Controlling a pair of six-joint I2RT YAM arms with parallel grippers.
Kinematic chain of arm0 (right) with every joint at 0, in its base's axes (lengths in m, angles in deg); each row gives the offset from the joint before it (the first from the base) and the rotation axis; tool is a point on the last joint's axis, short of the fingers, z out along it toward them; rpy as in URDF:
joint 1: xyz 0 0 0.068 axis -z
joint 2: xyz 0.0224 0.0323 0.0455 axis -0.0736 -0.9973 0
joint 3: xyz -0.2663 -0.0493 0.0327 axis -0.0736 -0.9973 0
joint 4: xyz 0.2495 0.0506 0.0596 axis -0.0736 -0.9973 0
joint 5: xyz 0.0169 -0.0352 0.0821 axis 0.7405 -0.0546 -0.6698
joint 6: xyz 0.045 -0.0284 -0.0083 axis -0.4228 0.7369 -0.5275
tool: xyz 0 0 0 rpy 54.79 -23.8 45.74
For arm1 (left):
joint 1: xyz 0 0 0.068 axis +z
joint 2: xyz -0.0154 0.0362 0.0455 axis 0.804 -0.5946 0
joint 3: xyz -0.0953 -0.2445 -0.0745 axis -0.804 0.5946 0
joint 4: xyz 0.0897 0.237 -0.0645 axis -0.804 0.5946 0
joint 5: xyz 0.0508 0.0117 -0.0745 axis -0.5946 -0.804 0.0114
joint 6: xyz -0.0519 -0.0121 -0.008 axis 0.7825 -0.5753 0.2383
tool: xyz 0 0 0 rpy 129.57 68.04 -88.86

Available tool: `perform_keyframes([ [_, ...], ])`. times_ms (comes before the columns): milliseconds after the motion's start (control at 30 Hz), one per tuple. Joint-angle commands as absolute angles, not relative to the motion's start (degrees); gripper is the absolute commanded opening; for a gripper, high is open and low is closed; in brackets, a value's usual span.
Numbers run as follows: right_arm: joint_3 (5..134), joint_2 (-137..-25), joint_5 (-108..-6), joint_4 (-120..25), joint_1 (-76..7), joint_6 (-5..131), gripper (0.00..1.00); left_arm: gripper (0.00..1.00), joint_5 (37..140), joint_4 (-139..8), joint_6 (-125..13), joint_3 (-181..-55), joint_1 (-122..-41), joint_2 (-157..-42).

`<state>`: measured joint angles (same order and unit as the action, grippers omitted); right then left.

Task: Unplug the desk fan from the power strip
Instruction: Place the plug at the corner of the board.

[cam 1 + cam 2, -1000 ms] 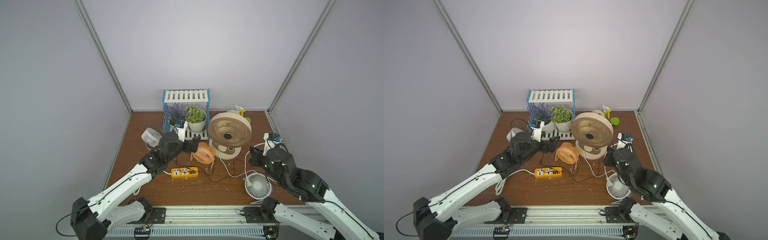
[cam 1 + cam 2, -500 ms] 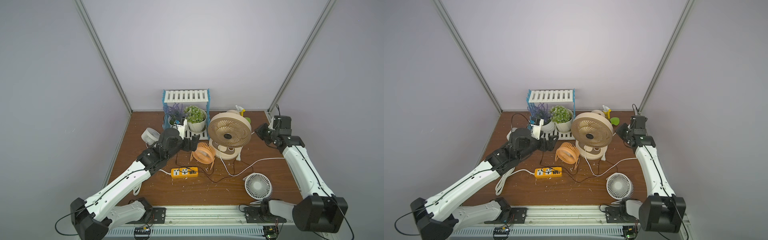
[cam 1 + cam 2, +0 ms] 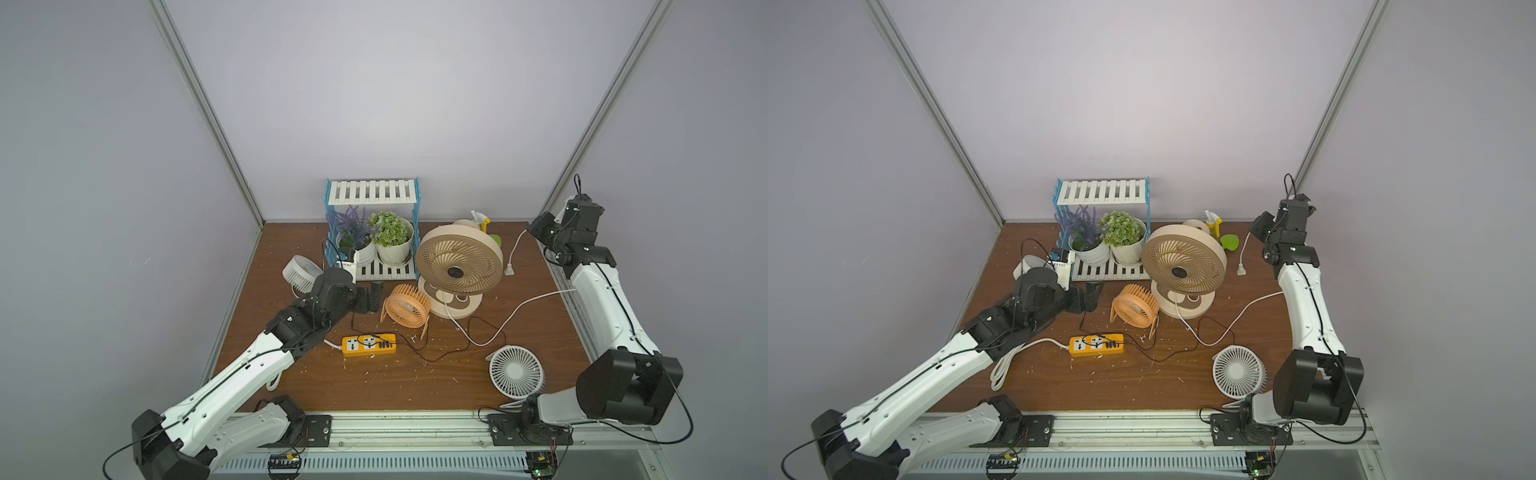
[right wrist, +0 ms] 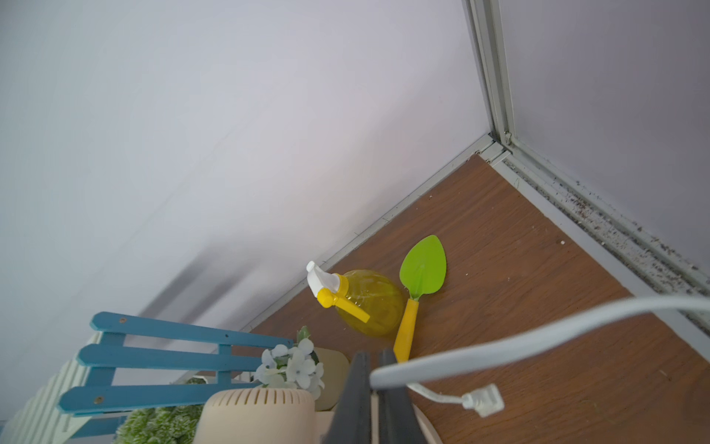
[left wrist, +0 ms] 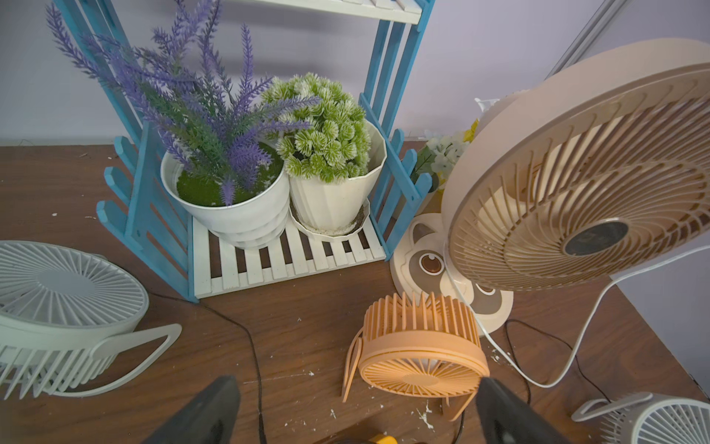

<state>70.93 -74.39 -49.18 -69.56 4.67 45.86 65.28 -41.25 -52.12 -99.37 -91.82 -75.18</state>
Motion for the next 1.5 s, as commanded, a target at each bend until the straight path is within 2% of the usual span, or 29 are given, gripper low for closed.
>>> perform_keyframes([
  [0, 66.9, -70.6, -45.2, -66.0, 3.2, 52.7, 0.13, 0.99, 64.2, -39.9, -50.6, -98.6, -91.1, -76.5],
  [67, 62.7, -68.2, -43.2, -63.7, 2.6, 53.1, 0.12, 0.99, 64.3, -39.7, -50.6, -99.0, -91.1, -77.2],
  [200, 54.6, -63.5, -39.7, -58.4, 0.4, 54.6, 0.01, 0.99, 64.3, -39.9, -50.8, -99.4, -91.1, -78.0],
  [267, 52.6, -63.9, -39.9, -57.4, 0.2, 54.4, 0.00, 0.99, 64.6, -39.8, -51.0, -99.6, -91.1, -78.4],
  [500, 51.4, -74.4, -41.9, -49.1, 0.2, 54.9, 0.00, 0.99, 65.8, -39.2, -50.6, -99.8, -91.1, -79.8],
  [667, 50.2, -84.0, -38.7, -37.3, -2.0, 55.0, 0.00, 0.99, 66.1, -38.2, -50.1, -100.1, -91.1, -81.1],
  [800, 57.0, -92.3, -37.8, -36.0, -2.1, 56.8, 0.00, 0.99, 65.5, -37.0, -50.9, -101.2, -91.1, -82.6],
  [967, 72.2, -102.5, -38.4, -37.7, -2.0, 60.2, 0.00, 0.99, 66.2, -36.8, -51.2, -102.7, -90.2, -85.8],
  [1333, 95.6, -116.7, -39.8, -42.0, -2.3, 60.7, 0.00, 0.99, 68.0, -41.7, -48.4, -103.6, -86.6, -91.2],
  [1367, 96.5, -117.6, -39.8, -42.5, -2.3, 60.9, 0.08, 0.99, 67.9, -41.8, -48.3, -103.7, -86.5, -91.6],
  [1467, 98.1, -118.8, -39.9, -44.3, -2.3, 61.4, 0.43, 0.99, 67.7, -41.6, -48.3, -104.1, -86.0, -92.6],
])
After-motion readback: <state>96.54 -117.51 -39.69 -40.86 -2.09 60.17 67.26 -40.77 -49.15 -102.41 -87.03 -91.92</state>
